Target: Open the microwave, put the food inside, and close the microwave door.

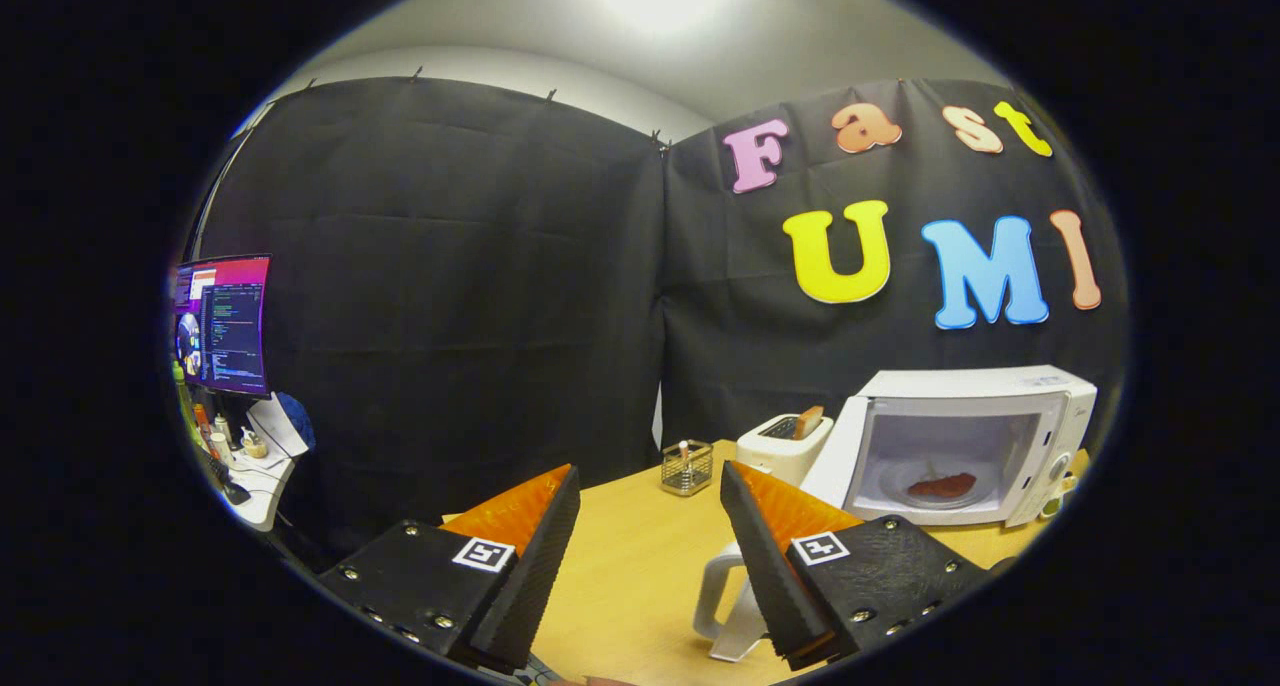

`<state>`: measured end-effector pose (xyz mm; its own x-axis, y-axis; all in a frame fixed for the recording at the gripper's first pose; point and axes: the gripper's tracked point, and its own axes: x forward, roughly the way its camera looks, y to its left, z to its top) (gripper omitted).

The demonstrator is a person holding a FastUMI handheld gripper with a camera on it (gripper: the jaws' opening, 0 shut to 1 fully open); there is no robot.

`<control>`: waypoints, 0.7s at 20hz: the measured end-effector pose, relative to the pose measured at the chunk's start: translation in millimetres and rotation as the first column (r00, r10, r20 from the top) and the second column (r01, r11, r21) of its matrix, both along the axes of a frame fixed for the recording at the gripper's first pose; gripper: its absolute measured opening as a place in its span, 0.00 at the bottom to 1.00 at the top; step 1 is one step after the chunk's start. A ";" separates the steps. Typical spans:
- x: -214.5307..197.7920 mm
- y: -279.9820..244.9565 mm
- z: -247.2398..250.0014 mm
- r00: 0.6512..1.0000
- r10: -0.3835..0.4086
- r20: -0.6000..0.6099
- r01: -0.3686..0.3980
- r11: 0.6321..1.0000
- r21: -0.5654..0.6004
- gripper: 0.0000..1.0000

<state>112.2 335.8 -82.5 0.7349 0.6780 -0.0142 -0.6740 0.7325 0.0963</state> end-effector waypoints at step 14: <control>26.9 -21.2 -66.9 0.978 -0.108 -0.180 0.113 0.993 0.019 0.01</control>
